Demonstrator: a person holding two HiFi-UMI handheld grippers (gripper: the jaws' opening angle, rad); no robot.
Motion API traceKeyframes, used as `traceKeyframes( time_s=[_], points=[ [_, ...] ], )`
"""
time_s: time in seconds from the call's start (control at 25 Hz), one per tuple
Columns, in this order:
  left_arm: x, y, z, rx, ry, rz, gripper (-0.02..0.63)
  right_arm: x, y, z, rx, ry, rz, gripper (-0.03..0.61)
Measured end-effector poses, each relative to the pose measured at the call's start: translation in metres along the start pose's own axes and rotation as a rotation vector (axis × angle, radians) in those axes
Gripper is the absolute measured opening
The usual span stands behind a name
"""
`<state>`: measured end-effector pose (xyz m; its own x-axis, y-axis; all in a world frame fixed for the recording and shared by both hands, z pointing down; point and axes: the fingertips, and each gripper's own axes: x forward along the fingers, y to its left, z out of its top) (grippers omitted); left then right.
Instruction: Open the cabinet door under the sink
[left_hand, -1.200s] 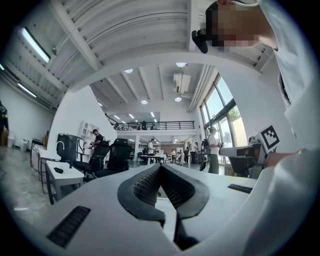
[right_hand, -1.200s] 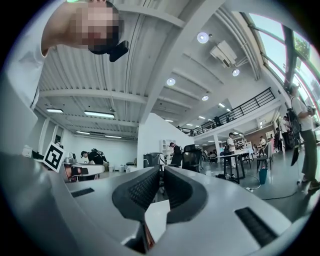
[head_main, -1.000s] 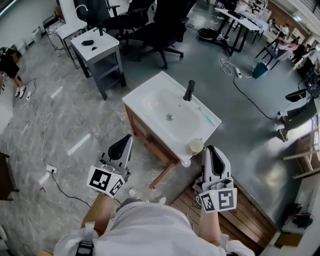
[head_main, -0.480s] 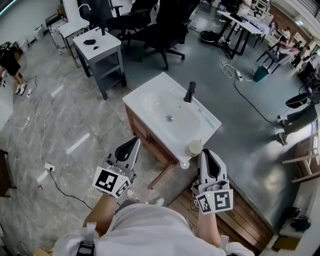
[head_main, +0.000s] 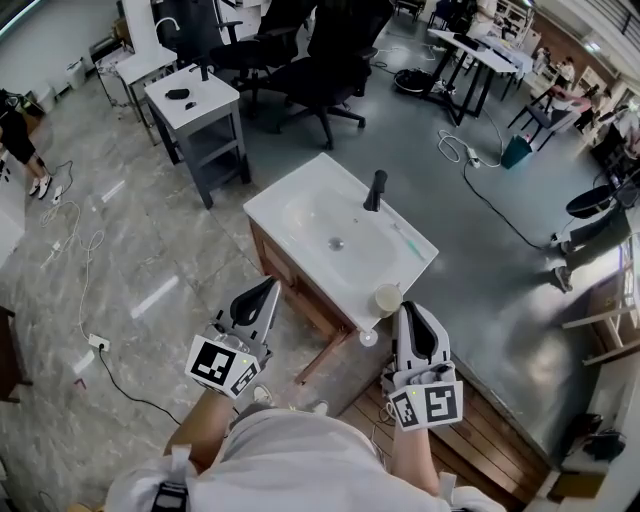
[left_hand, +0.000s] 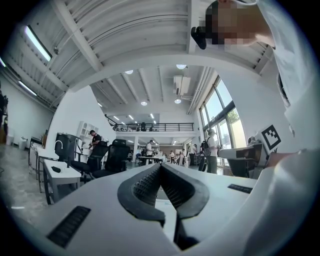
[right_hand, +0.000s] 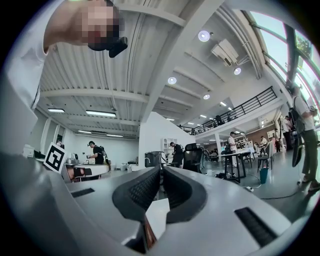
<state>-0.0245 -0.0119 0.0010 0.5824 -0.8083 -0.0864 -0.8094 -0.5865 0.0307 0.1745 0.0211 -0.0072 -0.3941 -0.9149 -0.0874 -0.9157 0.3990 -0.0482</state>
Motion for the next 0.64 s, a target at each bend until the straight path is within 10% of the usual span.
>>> traceKeyframes(
  time_s=[0.64],
  points=[
    [-0.007, 0.005, 0.006, 0.002, -0.004, -0.016, 0.009, -0.003, 0.016, -0.002, 0.013, 0.006, -0.002, 0.048]
  ],
)
